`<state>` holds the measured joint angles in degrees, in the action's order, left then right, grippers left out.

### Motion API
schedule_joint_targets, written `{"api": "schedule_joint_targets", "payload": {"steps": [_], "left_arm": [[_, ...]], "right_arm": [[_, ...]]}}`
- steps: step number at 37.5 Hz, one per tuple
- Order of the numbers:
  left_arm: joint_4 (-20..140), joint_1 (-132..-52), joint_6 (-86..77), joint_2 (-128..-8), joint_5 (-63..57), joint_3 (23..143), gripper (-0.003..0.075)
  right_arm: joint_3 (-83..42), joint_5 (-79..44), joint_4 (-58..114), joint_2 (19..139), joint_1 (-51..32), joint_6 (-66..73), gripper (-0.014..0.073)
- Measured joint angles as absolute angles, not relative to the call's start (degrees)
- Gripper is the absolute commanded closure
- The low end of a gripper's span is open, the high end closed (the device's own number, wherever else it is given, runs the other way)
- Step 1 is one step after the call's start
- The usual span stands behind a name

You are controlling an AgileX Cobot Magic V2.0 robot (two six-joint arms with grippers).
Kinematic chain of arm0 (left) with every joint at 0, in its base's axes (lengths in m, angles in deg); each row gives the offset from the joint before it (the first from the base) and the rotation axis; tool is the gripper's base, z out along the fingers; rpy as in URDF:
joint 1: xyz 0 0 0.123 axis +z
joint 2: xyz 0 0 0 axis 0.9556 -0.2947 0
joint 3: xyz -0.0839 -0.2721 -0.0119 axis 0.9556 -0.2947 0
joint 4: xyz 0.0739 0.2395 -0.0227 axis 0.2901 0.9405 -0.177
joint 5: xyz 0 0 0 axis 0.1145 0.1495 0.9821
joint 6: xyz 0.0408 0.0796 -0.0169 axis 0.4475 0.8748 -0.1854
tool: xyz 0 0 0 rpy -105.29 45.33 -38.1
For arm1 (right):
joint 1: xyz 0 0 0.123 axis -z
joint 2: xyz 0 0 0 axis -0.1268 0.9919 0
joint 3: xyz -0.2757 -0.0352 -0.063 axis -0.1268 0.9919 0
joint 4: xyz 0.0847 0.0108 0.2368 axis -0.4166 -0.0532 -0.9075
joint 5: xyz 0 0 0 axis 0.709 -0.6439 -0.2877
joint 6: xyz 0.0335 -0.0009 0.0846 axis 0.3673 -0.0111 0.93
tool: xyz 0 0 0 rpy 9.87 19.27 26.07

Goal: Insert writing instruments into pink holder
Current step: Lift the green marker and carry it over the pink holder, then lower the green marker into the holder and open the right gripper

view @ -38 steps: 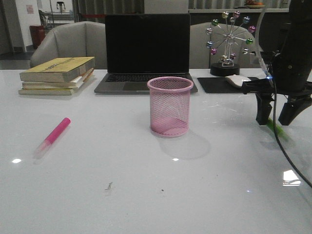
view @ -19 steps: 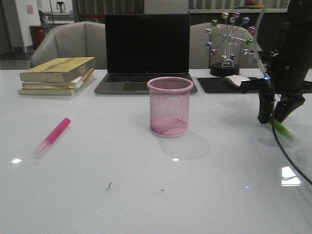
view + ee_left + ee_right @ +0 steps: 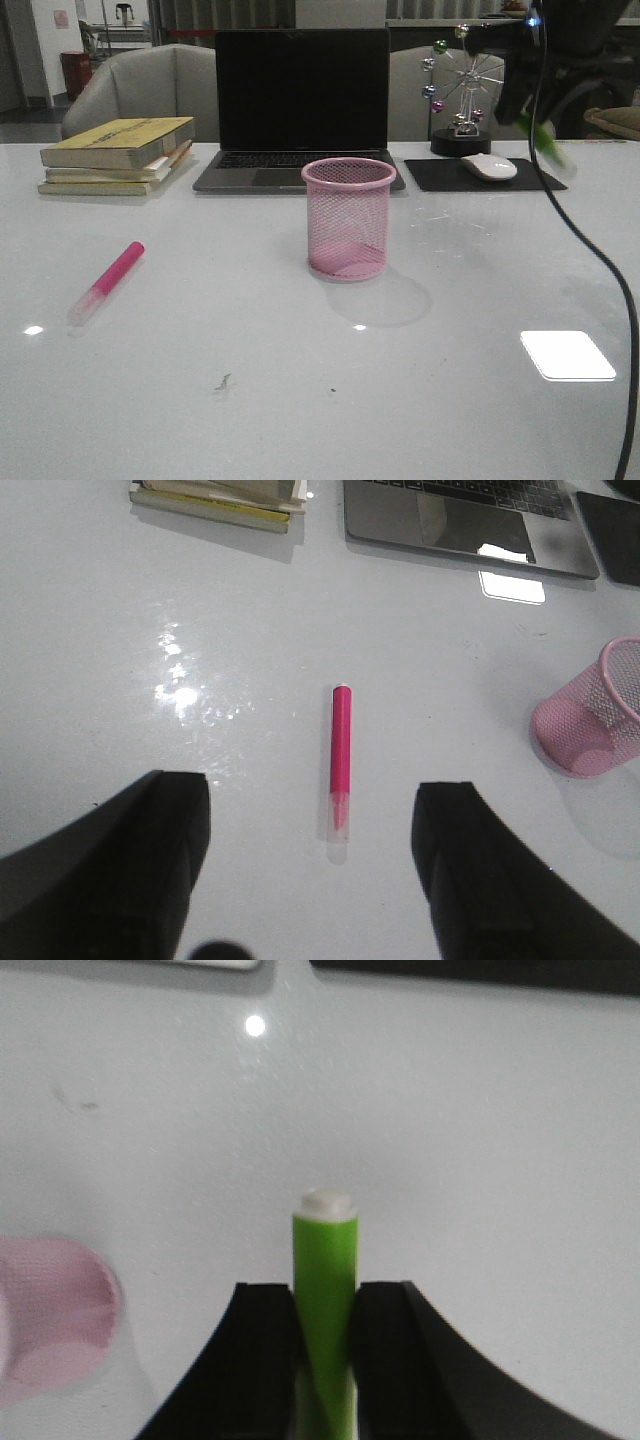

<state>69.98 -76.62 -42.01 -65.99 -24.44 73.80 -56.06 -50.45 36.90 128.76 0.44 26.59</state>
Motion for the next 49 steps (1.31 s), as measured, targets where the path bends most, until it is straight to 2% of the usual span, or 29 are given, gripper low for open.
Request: {"api": "schedule_joint_targets", "payload": {"steps": [9, 18, 23, 27, 35, 39, 45, 49], "left_arm": [[70.0, -76.6, -42.0, -66.0, -24.4, 73.8, 0.0222], [70.0, -76.6, -42.0, -66.0, -25.1, 73.8, 0.0222], [70.0, -76.6, -42.0, -66.0, -25.8, 73.8, 0.0222], [70.0, -76.6, -42.0, -66.0, -26.8, 73.8, 0.0222], [70.0, -76.6, -42.0, -66.0, -27.6, 73.8, 0.0222], [70.0, -76.6, -42.0, -66.0, -27.6, 73.8, 0.0222], [70.0, -76.6, -42.0, -66.0, -27.6, 73.8, 0.0222], [70.0, -76.6, -42.0, -66.0, -27.7, 73.8, 0.0222]], "right_arm": [[-53.2, -36.9, 36.8, 120.1, -6.6, 26.6, 0.0564], [-38.3, -7.7, 36.2, 118.2, -15.3, 26.6, 0.0564], [-32.3, 4.9, 35.9, 120.6, -17.4, 26.6, 0.0564], [-31.3, 10.9, 35.8, 125.5, -17.7, 26.6, 0.0564], [-31.2, 13.2, 35.8, 132.6, -17.7, 26.6, 0.0554], [-31.2, 13.3, 35.8, 133.5, -17.7, 26.6, 0.0475], [-31.2, 13.3, 35.8, 133.5, -17.7, 26.6, 0.0271], [-31.2, 12.7, 35.8, 133.3, -17.7, 26.6, 0.0238]]}}
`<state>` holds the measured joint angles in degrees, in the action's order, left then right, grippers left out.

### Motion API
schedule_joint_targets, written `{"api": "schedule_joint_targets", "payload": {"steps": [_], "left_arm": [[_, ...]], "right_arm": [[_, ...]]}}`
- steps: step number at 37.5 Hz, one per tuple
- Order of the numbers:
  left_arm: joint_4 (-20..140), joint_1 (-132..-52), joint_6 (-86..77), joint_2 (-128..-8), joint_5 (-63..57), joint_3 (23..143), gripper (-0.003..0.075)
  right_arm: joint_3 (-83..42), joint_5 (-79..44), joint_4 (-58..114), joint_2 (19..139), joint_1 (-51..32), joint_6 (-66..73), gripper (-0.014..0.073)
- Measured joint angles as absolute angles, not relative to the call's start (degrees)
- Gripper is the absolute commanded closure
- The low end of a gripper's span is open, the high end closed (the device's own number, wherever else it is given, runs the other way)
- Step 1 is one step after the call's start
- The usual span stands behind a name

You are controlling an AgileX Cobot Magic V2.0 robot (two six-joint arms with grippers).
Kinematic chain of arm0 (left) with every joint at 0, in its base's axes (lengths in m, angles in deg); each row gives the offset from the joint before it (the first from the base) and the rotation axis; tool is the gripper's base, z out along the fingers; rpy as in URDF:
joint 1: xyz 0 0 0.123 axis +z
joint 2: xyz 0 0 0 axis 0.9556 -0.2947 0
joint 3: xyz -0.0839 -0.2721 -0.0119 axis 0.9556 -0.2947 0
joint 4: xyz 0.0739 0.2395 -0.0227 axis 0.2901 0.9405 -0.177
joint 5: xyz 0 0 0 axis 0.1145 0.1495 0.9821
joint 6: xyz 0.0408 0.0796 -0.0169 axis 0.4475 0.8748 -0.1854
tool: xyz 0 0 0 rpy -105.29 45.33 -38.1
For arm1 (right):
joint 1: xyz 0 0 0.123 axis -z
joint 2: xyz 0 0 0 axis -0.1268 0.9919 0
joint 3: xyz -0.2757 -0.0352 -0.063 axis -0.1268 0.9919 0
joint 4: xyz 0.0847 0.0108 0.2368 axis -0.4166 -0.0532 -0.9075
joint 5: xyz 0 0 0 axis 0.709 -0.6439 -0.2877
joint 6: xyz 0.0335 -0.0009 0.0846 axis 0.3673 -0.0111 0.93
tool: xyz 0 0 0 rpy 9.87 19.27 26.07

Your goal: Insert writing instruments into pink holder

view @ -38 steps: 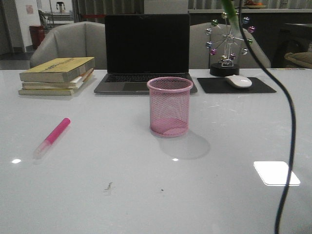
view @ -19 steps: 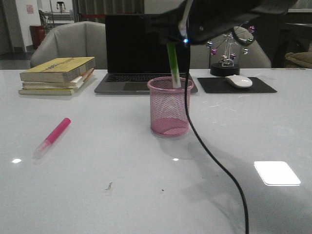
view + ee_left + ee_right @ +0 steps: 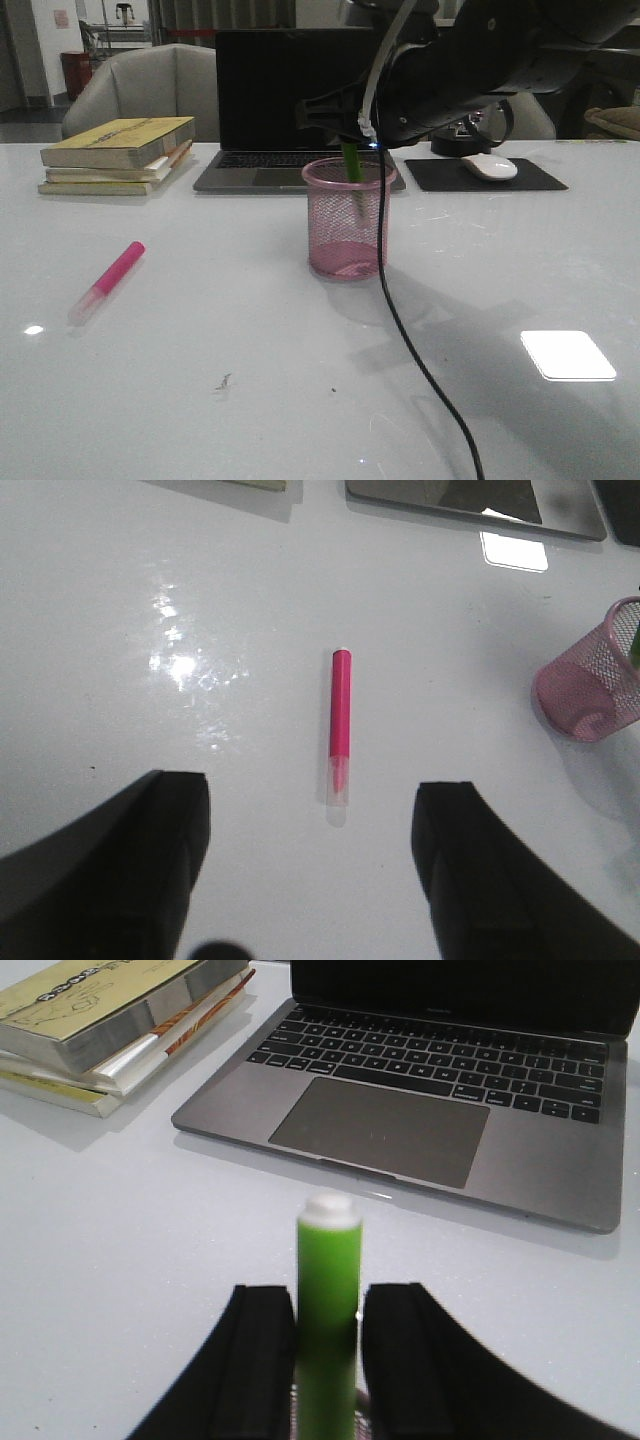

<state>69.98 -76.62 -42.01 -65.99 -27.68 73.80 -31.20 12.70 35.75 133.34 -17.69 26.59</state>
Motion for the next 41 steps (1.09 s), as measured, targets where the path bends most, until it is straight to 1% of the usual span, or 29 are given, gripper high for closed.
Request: {"api": "schedule_joint_targets", "payload": {"steps": [3, 10, 20, 27, 30, 34, 41], "left_arm": [[70.0, -76.6, -42.0, -66.0, -27.7, 73.8, 0.0222], [70.0, -76.6, -42.0, -66.0, -27.7, 73.8, 0.0222], [70.0, -76.6, -42.0, -66.0, -27.7, 73.8, 0.0222], [70.0, -76.6, -42.0, -66.0, -27.7, 73.8, 0.0222], [70.0, -76.6, -42.0, -66.0, -27.7, 73.8, 0.0222], [70.0, -76.6, -42.0, -66.0, -27.7, 73.8, 0.0222], [70.0, -76.6, -42.0, -66.0, -27.7, 73.8, 0.0222]], "right_arm": [[-31.2, 10.6, 35.8, 132.5, -17.7, 26.7, 0.0239], [-31.2, 0.2, 37.0, 125.9, -17.7, 26.3, 0.0239], [-31.2, -14.9, 42.8, 109.2, -17.7, 26.0, 0.0239], [-30.7, -27.7, 47.5, 96.6, -17.7, 25.9, 0.0239], [-29.5, -31.1, 48.1, 92.0, -17.1, 26.1, 0.0239], [-27.2, -35.2, 48.4, 84.7, -14.6, 27.8, 0.0239], [-21.0, -41.8, 49.8, 72.3, -7.3, 29.2, 0.0239]]}}
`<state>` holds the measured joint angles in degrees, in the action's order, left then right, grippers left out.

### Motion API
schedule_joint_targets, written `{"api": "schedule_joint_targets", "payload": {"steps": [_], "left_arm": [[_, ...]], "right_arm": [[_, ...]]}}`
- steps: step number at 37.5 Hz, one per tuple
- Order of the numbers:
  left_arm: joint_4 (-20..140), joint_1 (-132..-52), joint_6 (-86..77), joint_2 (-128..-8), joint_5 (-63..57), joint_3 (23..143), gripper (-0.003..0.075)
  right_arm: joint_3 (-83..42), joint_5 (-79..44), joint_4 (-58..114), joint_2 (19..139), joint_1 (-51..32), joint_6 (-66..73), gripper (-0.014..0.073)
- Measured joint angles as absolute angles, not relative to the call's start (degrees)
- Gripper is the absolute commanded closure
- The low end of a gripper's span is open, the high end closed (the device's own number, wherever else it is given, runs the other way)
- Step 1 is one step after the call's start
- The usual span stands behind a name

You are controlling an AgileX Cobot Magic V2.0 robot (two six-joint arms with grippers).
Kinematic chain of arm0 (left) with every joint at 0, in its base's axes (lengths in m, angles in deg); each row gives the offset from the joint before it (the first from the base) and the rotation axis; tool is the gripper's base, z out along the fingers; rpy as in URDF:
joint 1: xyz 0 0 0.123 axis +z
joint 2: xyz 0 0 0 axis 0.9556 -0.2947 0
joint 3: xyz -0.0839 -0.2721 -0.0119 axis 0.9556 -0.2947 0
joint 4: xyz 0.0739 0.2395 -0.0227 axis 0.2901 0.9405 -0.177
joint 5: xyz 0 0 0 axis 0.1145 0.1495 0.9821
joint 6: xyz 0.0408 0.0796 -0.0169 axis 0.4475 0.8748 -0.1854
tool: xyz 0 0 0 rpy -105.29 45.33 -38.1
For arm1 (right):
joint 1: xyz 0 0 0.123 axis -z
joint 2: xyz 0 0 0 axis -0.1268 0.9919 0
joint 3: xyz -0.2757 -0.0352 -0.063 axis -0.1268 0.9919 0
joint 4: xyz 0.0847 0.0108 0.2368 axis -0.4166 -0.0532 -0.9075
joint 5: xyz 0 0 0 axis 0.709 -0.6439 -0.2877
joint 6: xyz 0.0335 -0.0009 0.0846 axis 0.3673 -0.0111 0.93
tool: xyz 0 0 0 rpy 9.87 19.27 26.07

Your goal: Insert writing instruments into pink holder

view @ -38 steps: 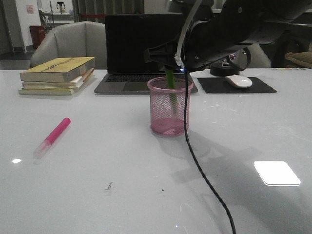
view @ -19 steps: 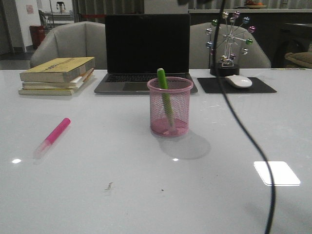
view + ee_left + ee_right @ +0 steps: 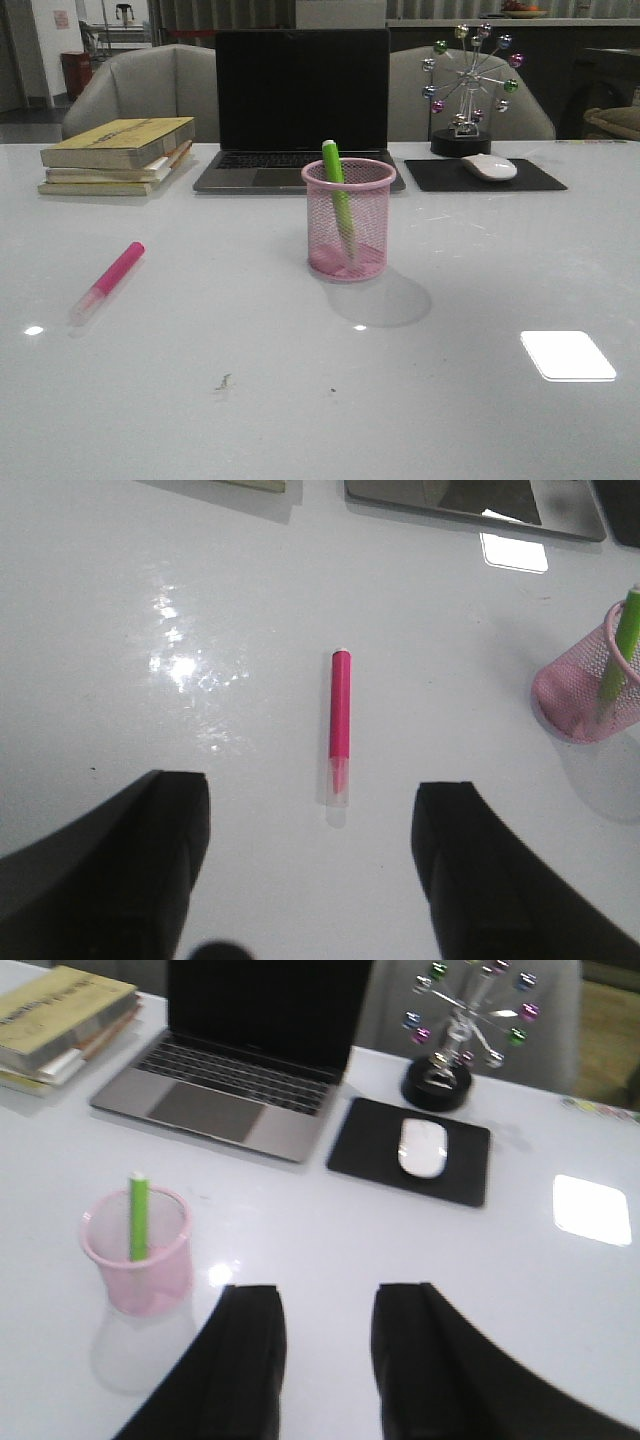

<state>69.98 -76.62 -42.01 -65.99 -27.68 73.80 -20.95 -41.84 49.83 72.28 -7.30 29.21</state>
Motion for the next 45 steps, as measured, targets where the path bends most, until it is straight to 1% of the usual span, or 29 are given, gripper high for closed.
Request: {"api": "schedule_joint_targets", "payload": {"steps": [6, 16, 23, 30, 36, 45], "left_arm": [[70.0, -76.6, -42.0, -66.0, -26.2, 73.8, 0.0222], [70.0, -76.6, -42.0, -66.0, -24.8, 73.8, 0.0222], [69.8, -77.3, -40.6, -66.1, -24.6, 73.8, 0.0222], [69.2, -82.1, -36.8, -68.9, -22.6, 75.6, 0.0222], [69.0, -86.2, -36.2, -77.1, -22.2, 81.1, 0.0222], [69.0, -86.9, -36.1, -95.2, -25.5, 94.9, 0.0222]], "right_arm": [[-12.4, -46.7, 50.6, 61.7, -1.9, 29.7, 0.0239], [0.0, -51.4, 51.0, 47.2, 0.9, 33.5, 0.0239], [4.0, -52.1, 51.1, 45.4, 0.9, 33.8, 0.0239], [4.0, -50.7, 51.1, 45.2, 0.9, 33.9, 0.0239], [4.0, -49.8, 51.1, 45.2, 0.9, 34.0, 0.0239], [4.0, -49.8, 51.1, 45.2, 0.9, 34.0, 0.0239]]}}
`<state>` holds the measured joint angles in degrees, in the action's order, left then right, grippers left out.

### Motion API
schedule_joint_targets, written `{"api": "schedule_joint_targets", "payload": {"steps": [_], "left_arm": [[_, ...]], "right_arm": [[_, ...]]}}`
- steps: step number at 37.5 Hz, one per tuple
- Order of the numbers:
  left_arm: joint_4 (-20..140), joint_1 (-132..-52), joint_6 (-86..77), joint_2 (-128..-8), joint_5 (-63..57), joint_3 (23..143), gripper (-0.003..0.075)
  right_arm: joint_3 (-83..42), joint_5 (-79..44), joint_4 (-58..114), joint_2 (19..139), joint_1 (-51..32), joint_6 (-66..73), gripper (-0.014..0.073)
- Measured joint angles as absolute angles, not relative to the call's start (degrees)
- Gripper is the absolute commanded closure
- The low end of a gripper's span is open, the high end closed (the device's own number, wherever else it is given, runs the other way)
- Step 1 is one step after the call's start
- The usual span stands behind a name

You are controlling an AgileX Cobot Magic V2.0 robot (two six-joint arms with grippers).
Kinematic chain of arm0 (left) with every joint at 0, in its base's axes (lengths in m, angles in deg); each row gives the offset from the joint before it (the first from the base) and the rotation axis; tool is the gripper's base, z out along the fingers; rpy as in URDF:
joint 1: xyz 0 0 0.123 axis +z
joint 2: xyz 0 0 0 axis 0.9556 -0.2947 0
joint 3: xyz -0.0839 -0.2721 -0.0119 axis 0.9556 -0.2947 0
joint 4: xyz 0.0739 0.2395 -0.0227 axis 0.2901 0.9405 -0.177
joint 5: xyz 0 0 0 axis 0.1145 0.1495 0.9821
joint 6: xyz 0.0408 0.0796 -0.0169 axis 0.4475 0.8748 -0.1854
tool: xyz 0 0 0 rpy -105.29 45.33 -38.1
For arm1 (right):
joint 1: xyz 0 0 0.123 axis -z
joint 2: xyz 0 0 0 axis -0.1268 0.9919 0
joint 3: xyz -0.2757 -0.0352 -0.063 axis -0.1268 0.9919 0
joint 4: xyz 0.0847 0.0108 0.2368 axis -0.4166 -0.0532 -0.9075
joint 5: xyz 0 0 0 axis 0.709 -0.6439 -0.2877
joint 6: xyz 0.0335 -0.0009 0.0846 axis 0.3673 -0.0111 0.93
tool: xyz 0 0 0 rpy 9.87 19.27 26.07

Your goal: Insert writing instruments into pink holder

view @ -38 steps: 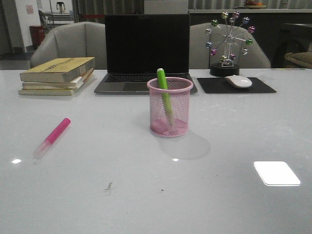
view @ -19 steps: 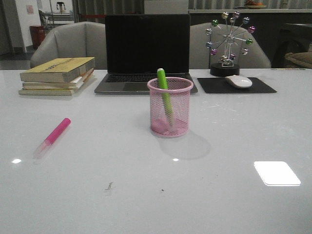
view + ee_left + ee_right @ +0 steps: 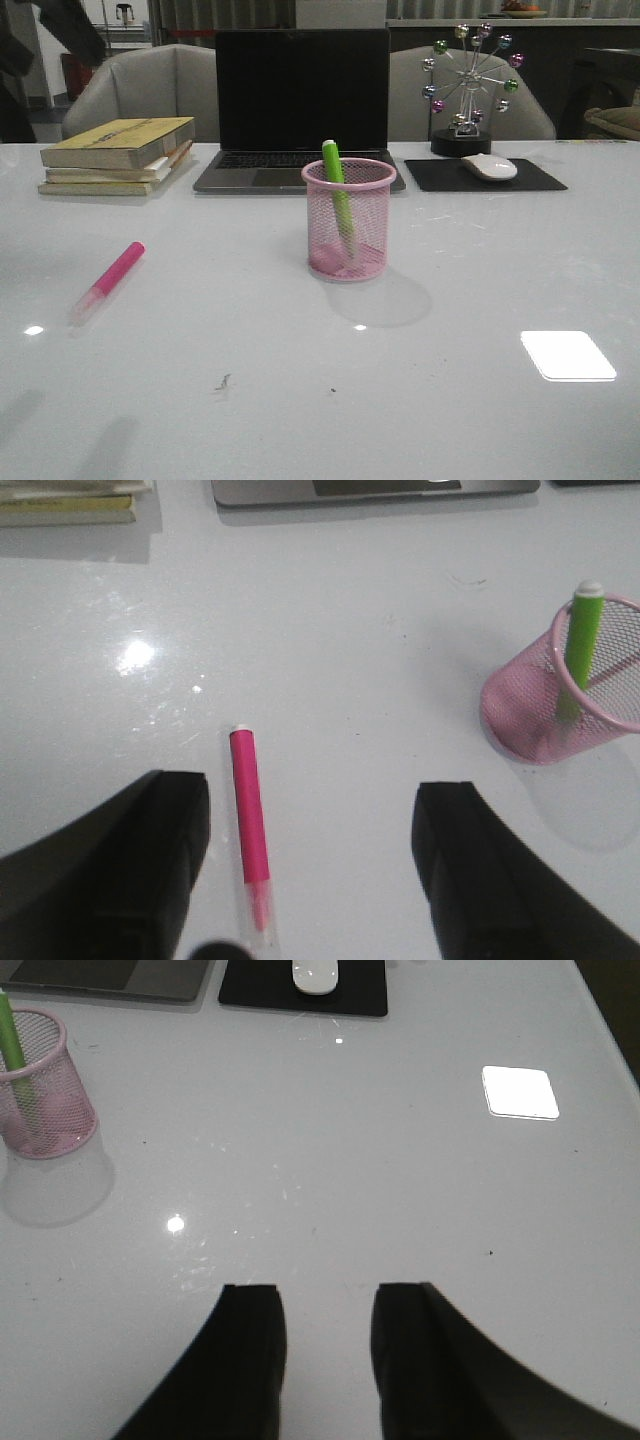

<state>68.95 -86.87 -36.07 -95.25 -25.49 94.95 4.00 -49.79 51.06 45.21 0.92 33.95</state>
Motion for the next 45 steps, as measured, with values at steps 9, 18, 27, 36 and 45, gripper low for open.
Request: {"api": "schedule_joint_targets", "payload": {"steps": [9, 18, 27, 36, 45], "left_arm": [[69.0, -86.9, -36.1, -110.7, -30.1, 107.3, 0.0232], [69.0, -86.9, -36.1, -122.1, -34.5, 114.2, 0.0285], [73.3, -86.9, -37.3, -127.7, -35.1, 115.0, 0.0285], [77.5, -86.9, -39.4, -130.0, -35.2, 115.1, 0.0285], [77.8, -86.9, -39.6, -131.9, -34.8, 115.1, 0.0285]], "right_arm": [[4.0, -50.4, 51.1, 45.2, 0.9, 34.0, 0.0239], [4.0, -53.0, 51.1, 45.2, 0.9, 34.0, 0.0239], [4.0, -55.6, 51.1, 45.2, 0.9, 34.0, 0.0239], [4.0, -56.8, 51.1, 45.2, 0.9, 34.0, 0.0239], [4.0, -56.9, 51.1, 45.2, 0.9, 34.0, 0.0239]]}}
